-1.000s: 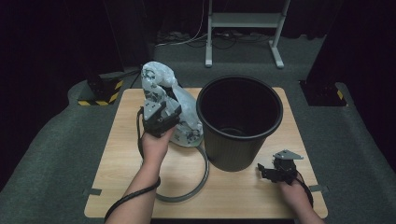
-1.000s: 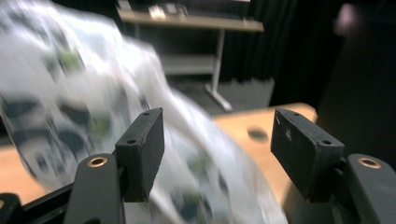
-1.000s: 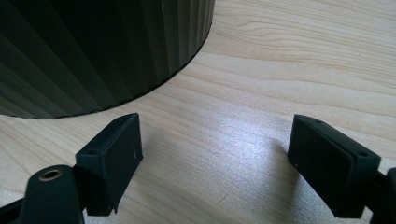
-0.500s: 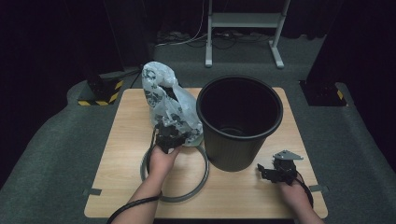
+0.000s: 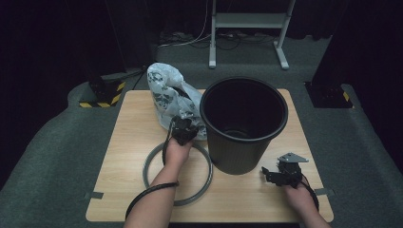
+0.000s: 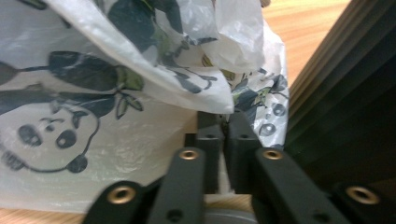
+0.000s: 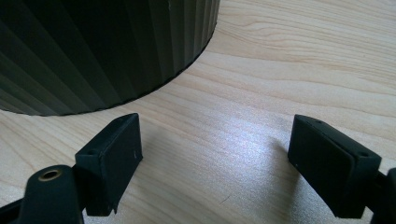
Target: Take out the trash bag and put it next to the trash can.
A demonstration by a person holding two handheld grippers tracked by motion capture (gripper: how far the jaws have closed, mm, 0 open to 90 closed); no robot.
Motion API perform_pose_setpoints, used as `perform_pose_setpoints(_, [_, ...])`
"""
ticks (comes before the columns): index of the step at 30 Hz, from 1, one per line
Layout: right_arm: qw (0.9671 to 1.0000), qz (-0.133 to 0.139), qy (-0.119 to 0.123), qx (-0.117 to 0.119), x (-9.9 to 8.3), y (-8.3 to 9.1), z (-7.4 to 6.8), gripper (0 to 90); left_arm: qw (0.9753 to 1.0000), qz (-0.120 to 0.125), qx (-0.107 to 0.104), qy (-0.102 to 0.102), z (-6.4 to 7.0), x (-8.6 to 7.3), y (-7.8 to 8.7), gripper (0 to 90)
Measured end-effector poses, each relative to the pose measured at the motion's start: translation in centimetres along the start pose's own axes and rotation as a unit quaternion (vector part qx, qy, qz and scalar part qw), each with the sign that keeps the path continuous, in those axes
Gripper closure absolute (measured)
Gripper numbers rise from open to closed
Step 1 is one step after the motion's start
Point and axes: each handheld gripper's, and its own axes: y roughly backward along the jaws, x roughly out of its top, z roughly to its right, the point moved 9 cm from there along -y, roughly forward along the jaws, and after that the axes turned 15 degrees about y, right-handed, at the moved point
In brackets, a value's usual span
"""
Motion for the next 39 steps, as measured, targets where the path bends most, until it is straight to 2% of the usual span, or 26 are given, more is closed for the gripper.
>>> perform_pose_setpoints(5, [1.0000,0.000,0.000,0.001,0.0,0.0,0.0,17.3,0.9999,0.011,-0.010,0.000,0.4,-0.4,0.7,59.0])
perform_pose_setpoints(13, [1.0000,0.000,0.000,0.001,0.0,0.0,0.0,17.3,0.9997,0.010,-0.020,-0.014,0.6,-1.3,2.9,40.6])
perform_pose_setpoints(21, [1.0000,0.000,0.001,0.001,0.0,0.0,0.0,17.2,0.9994,0.000,-0.019,-0.027,-0.1,-2.7,5.4,35.7])
perform_pose_setpoints(27, [1.0000,0.000,0.000,0.003,0.0,0.0,-0.1,17.2,0.9990,-0.012,-0.004,-0.042,-1.6,-4.1,7.3,34.5])
perform_pose_setpoints(28, [1.0000,0.000,0.000,0.003,0.0,0.0,-0.1,17.2,0.9990,-0.012,-0.004,-0.042,-1.6,-4.1,7.3,34.4])
perform_pose_setpoints(32, [1.0000,0.001,0.002,0.002,0.0,0.0,-0.1,17.2,0.9989,-0.019,0.000,-0.042,-2.6,-5.2,9.0,32.8])
perform_pose_setpoints(35, [1.0000,0.001,0.002,0.003,0.0,0.0,-0.1,17.2,0.9993,-0.018,-0.001,-0.034,-3.2,-6.2,9.6,32.8])
perform_pose_setpoints(39, [1.0000,0.001,0.002,0.003,0.0,0.0,-0.1,17.1,0.9988,-0.020,-0.003,-0.045,-3.5,-6.4,10.4,30.7])
